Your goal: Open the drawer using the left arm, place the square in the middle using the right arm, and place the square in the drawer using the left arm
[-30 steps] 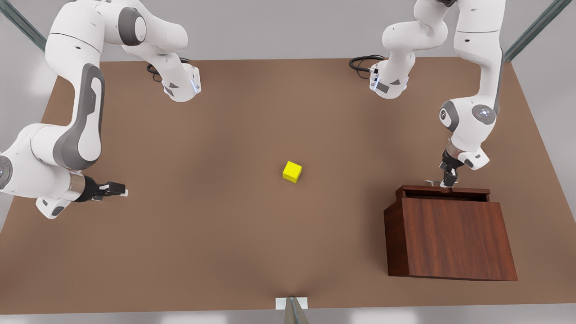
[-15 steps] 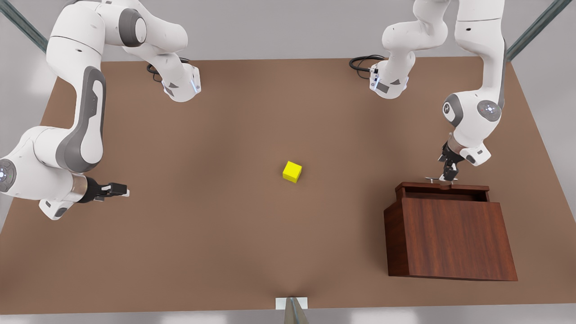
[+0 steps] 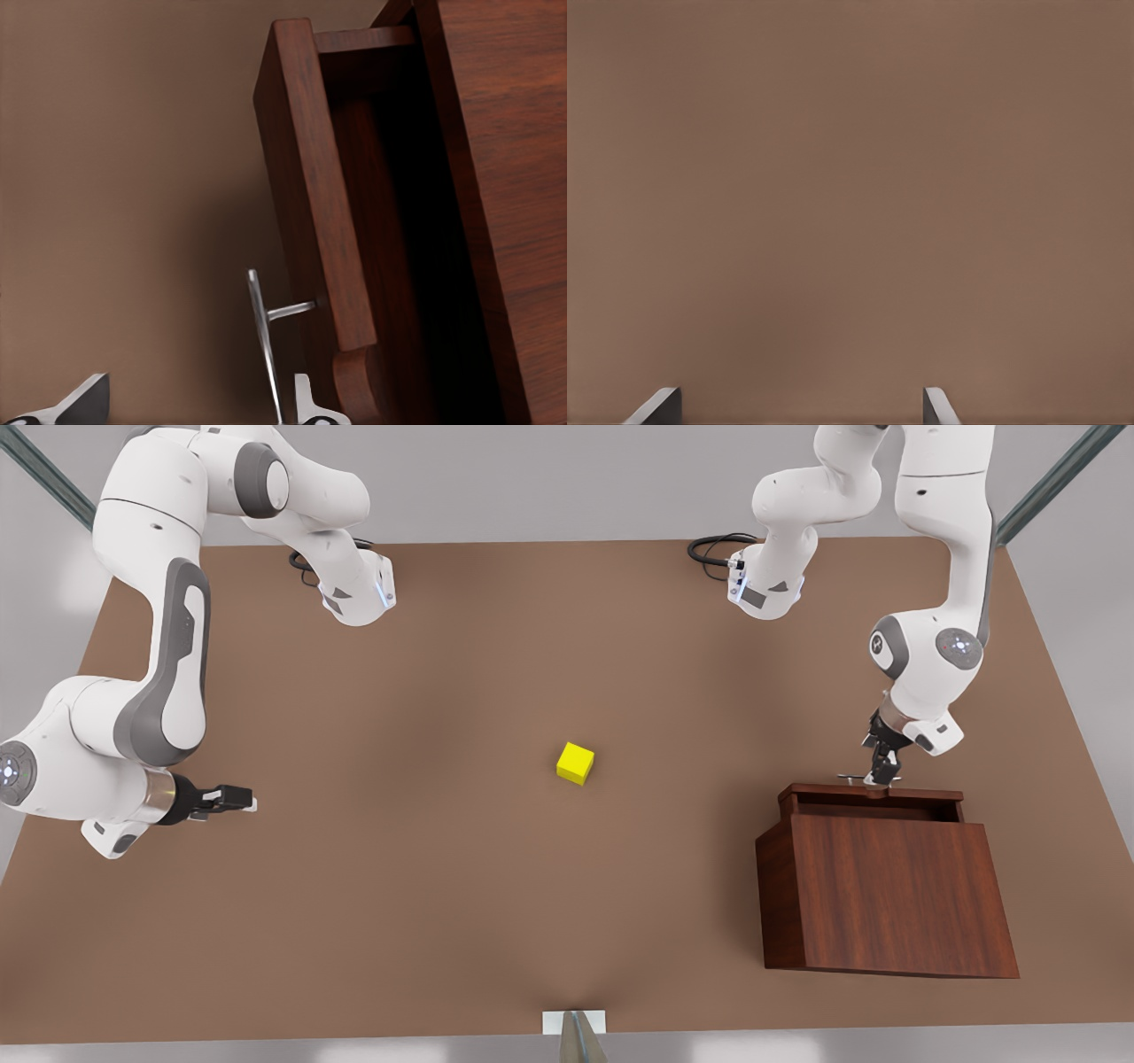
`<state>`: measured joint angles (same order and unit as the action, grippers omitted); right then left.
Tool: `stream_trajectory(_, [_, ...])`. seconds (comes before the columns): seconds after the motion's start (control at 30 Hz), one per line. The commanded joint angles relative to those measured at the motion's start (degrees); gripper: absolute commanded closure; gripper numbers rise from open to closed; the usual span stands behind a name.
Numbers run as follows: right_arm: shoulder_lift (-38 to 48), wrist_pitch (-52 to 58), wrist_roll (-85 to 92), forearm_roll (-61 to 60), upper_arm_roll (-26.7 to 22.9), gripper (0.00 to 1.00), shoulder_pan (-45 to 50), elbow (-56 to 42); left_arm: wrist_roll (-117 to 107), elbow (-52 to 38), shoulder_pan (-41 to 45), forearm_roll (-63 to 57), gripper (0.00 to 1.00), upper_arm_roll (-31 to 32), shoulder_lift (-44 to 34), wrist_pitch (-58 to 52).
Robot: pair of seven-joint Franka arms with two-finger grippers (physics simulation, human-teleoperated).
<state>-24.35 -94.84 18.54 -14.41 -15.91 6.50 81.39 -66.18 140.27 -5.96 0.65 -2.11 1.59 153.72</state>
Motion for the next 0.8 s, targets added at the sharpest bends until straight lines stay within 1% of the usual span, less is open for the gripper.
stream_trajectory(0.0, [0.00, 0.00, -0.08, 0.00, 0.00, 0.00, 0.00, 0.00, 0.00, 0.00, 0.07, -0.03, 0.00, 0.00, -0.01, -0.08])
stream_trajectory(0.13, [0.00, 0.00, -0.08, 0.00, 0.00, 0.00, 0.00, 0.09, -0.09, 0.18, 0.07, 0.14, 0.00, 0.00, -0.54, -1.93])
stream_trajectory(0.27, [0.00, -0.09, -0.08, 0.00, 0.00, 0.00, 0.00, 0.18, -0.35, 0.09, 0.07, 0.49, 0.00, 0.26, -1.85, -6.24])
stream_trajectory(0.37, [0.00, 0.00, -0.08, 0.00, 0.00, 0.00, 0.00, 0.18, -2.90, -0.26, 0.07, 0.49, 0.00, 1.84, -6.16, -13.09])
stream_trajectory(0.43, [0.00, -0.09, 0.01, 0.00, 0.00, 0.00, 0.00, 0.18, -5.18, -0.53, 0.07, 0.49, 0.00, 4.04, -6.95, -14.41])
stream_trajectory(0.47, [0.00, -0.09, 0.01, 0.00, 0.00, 0.00, 0.00, 0.18, -5.98, -3.41, 0.07, 0.41, 0.00, 5.36, -8.09, -19.22])
stream_trajectory(0.5, [0.00, -0.09, 0.01, 0.00, 0.00, 0.00, 0.00, 0.18, -5.63, -5.09, 0.07, 0.06, 0.00, 5.45, -8.45, -21.62])
stream_trajectory(0.6, [-0.08, -0.09, -0.08, 0.00, 0.00, 0.00, 0.00, 0.26, -5.10, -4.57, 0.07, -0.91, 0.00, 5.18, -6.87, -14.60])
stream_trajectory(0.63, [-0.08, -0.09, -0.08, 0.00, 0.00, 0.00, 0.00, 0.26, -5.01, -2.64, 0.07, -1.53, 0.00, 5.01, -6.34, -9.95])
stream_trajectory(0.77, [-0.35, -0.09, -0.08, 0.00, 0.00, 0.00, 0.00, 0.26, -5.71, 1.14, 0.07, -1.53, 0.00, 5.01, -6.78, -7.12])
